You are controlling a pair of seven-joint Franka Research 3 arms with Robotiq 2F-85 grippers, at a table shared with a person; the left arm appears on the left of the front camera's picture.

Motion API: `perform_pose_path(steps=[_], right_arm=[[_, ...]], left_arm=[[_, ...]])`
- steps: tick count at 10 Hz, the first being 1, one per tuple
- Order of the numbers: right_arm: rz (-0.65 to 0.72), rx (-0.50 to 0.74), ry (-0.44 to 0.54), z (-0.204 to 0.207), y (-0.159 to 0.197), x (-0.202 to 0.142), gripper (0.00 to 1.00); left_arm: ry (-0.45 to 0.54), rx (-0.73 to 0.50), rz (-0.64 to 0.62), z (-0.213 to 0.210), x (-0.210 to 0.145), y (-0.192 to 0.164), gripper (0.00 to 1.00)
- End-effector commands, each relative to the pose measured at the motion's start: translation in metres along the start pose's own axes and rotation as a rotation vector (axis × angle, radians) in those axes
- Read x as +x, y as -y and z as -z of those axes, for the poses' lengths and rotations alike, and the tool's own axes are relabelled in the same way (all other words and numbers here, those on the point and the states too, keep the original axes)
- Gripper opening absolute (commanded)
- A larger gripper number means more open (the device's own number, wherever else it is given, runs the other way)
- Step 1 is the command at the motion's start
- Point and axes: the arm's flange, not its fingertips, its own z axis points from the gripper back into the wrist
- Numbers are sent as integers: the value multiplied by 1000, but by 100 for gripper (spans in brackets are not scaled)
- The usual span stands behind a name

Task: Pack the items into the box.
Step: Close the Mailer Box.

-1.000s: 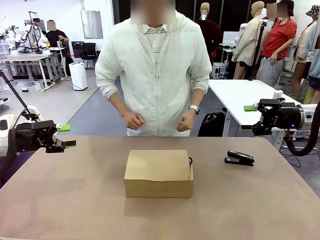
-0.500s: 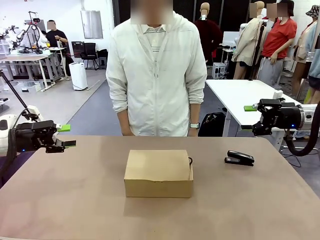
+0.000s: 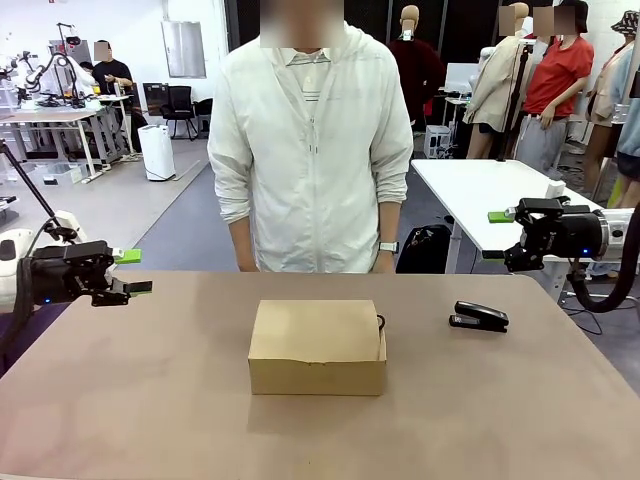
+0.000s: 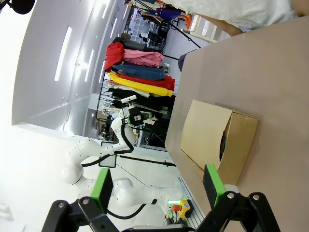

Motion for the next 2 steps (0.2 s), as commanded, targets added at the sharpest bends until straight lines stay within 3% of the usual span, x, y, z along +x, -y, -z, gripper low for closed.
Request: perform_pose_path(steps=[1, 2], right_arm=[[-3, -1, -14, -1, -4, -2, 100], [-3, -1, -14, -1, -4, -2, 100]], left_arm=[[14, -15, 13, -1, 0, 1, 100], [14, -15, 13, -1, 0, 1, 100]])
